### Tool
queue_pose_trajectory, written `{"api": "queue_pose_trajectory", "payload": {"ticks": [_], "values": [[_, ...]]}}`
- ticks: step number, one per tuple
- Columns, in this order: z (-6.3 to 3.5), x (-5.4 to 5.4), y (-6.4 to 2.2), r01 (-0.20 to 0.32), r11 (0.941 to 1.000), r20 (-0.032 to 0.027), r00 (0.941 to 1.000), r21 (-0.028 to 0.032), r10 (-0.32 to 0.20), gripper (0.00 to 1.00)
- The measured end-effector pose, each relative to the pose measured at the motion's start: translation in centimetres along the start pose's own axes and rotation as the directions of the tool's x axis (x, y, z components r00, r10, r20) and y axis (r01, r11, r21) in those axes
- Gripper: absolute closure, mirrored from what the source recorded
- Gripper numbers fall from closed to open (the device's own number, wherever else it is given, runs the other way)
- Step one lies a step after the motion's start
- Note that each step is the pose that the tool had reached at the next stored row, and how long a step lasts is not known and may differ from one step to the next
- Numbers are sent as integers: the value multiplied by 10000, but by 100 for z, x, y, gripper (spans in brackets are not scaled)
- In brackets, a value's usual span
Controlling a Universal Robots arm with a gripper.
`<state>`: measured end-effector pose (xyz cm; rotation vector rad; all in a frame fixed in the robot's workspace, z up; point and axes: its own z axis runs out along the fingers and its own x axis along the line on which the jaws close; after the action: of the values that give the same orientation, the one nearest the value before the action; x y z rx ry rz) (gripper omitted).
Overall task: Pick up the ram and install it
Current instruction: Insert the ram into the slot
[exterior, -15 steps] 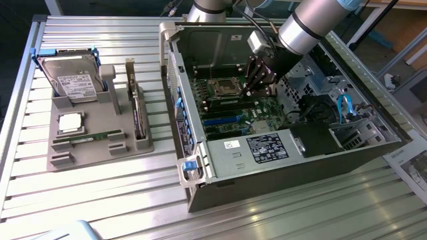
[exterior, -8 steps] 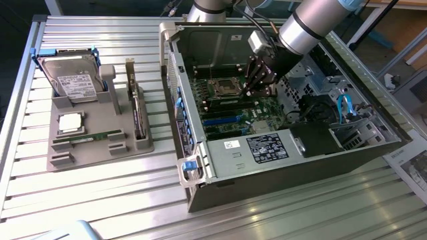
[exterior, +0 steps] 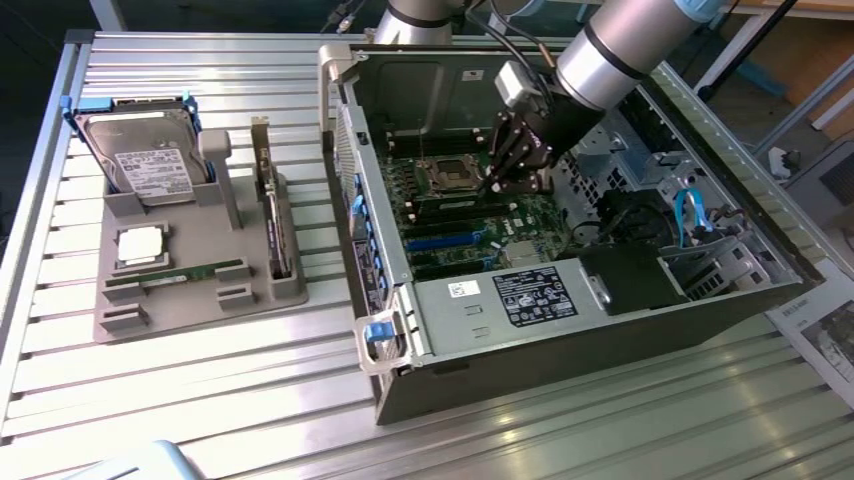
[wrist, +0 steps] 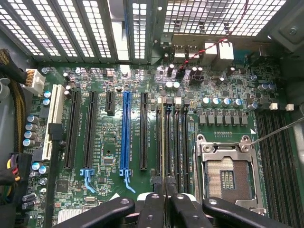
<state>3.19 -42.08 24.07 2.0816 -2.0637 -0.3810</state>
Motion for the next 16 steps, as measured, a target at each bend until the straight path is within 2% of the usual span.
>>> {"api": "queue_pose_trajectory", "payload": {"ticks": [16], "values": [[50,3,-16,-2,10000,-1,10000,-1,2,88]]}}
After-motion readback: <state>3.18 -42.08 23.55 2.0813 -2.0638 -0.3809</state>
